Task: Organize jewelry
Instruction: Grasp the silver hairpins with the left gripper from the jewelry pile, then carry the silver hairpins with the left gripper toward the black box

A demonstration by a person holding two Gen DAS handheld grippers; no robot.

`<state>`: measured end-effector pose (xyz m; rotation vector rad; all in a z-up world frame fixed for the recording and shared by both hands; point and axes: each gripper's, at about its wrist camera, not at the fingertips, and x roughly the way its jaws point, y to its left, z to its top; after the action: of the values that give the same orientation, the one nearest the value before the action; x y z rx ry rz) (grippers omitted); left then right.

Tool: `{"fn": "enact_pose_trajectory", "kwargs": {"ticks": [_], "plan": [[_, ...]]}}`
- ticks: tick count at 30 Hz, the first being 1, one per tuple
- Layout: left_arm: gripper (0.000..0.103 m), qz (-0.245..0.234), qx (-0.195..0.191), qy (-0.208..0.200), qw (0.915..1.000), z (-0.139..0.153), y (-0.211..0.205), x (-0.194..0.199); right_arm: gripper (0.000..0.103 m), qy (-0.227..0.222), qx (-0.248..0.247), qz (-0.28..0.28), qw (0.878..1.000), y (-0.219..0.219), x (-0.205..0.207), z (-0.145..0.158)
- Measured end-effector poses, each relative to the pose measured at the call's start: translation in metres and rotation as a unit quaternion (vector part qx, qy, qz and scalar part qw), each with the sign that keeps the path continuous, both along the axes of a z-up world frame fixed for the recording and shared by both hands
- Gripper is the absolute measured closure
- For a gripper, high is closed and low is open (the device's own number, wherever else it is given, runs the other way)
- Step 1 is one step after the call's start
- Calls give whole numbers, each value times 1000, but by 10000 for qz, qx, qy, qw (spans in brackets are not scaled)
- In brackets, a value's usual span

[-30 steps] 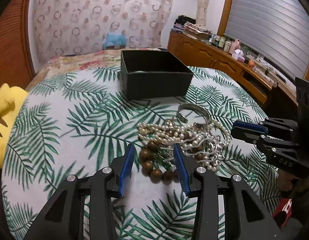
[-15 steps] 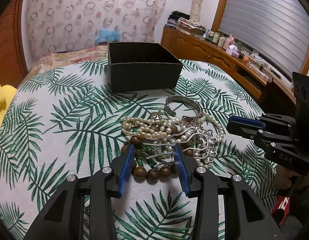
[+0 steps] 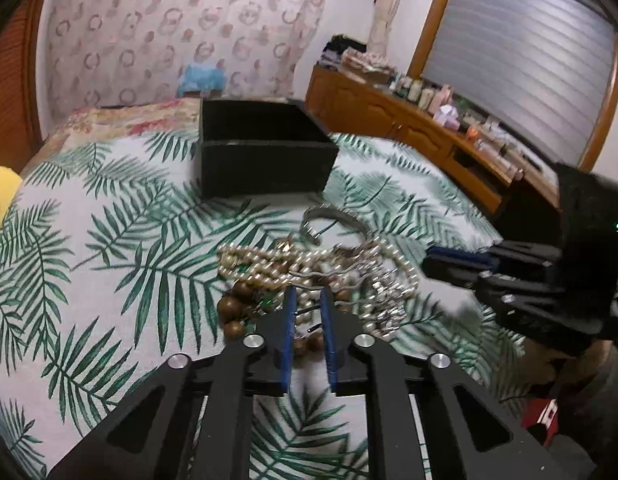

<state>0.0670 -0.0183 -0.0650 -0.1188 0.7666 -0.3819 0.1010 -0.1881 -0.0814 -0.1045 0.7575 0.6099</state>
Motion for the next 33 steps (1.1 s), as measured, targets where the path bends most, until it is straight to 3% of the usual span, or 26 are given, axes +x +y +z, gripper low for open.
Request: {"fn": "enact_pose_trajectory", "kwargs": {"ticks": [7,22,33], "plan": [[102,-177,-232,-287,9992,22,-11,-11,87,-47,30,-32,10000,-5,0,5],[102,211,-17,-871,9960,52,2,-27,86,-130,-55,-13,9999,1,12,12],[102,456,137,-980,9940,56,21,-28,87,1,-269,60,9996,23,58,7]]}}
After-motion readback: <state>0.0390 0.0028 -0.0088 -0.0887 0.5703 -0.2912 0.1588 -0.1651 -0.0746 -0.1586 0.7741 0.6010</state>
